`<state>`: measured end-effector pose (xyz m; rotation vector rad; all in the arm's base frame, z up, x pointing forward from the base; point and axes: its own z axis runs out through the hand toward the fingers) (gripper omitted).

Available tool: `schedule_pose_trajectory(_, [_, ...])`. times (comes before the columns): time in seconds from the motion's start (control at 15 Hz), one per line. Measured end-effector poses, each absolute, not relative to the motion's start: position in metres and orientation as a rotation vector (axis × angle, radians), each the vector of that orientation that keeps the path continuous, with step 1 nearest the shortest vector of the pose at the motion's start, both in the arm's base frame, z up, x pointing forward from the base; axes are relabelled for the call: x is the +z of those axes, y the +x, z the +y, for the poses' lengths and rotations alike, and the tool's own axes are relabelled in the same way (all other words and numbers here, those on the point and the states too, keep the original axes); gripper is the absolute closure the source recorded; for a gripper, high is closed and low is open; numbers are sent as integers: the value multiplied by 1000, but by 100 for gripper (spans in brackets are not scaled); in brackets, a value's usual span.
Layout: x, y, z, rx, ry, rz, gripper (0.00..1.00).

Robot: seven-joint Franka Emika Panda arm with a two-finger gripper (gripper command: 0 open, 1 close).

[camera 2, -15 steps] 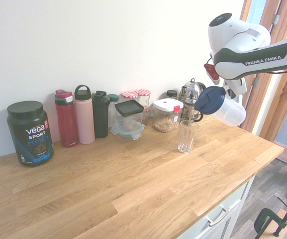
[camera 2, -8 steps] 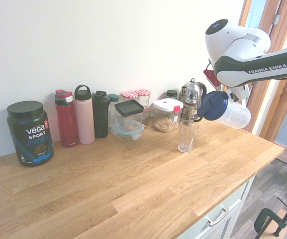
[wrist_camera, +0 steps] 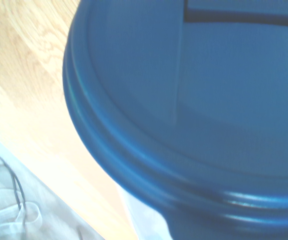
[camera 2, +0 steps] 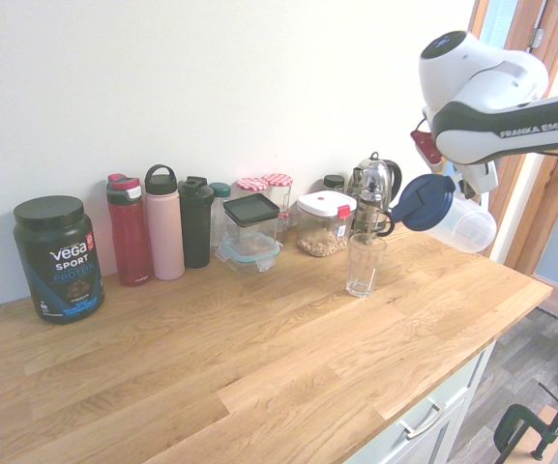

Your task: Pour me some water

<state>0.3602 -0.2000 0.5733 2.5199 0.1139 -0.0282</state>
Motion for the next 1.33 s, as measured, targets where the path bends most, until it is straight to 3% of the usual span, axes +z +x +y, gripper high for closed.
schedule_pose_trajectory(0.4, [576,267,-210,211,2826,-123,100])
schedule_pose_trajectory(0.73, [550,234,-141,217,3015,-503,100])
schedule_pose_trajectory(1.07, [527,260,-9,390,3014,-931,100])
schedule_pose_trajectory(1.33, [523,302,93,785,2949,-1136,100])
